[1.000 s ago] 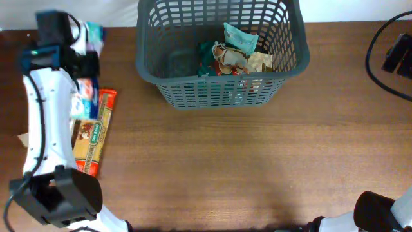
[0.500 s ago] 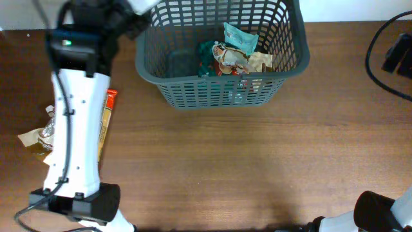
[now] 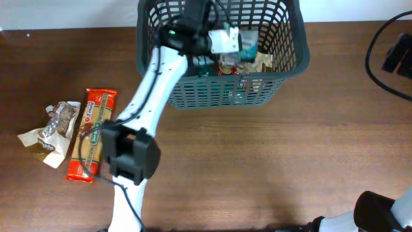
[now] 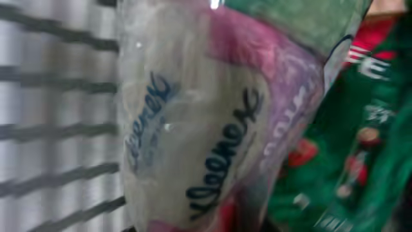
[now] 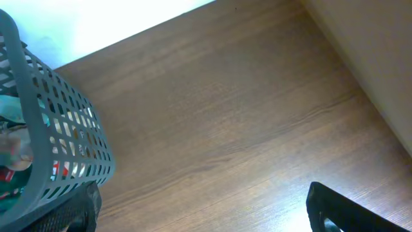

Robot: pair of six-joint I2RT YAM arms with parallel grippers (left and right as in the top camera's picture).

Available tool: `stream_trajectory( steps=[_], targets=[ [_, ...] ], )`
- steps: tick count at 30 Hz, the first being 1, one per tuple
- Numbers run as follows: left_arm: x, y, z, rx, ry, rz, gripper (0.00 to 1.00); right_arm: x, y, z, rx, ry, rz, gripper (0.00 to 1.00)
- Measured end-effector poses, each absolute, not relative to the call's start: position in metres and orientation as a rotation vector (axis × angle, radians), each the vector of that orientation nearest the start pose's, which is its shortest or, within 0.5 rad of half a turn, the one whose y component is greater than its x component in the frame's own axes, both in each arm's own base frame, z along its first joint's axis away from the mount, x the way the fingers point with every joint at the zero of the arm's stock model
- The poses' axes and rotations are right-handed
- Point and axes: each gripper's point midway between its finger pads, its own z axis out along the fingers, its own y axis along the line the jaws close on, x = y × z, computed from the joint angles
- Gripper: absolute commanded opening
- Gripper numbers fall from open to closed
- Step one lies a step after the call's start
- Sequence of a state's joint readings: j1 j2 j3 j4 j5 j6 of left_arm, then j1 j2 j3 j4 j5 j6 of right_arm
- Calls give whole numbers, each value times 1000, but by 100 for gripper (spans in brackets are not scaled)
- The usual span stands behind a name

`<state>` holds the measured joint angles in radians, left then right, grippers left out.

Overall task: Pack container
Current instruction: 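Lift the Kleenex pack with the left gripper and drop it into the basket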

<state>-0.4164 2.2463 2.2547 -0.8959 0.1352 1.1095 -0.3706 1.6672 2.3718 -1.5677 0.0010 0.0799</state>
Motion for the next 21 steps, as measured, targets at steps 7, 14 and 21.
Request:
stream_trajectory(
  steps=[7, 14, 21],
  targets=[
    [524, -272, 184, 1673, 1796, 112, 86, 329, -128, 394, 545, 2377, -131, 99],
    [527, -229, 229, 1360, 2058, 246, 98, 329, -128, 393, 545, 2378, -131, 99],
    [508, -151, 316, 1070, 2117, 350, 98, 329, -128, 393, 545, 2379, -131, 99]
  ],
)
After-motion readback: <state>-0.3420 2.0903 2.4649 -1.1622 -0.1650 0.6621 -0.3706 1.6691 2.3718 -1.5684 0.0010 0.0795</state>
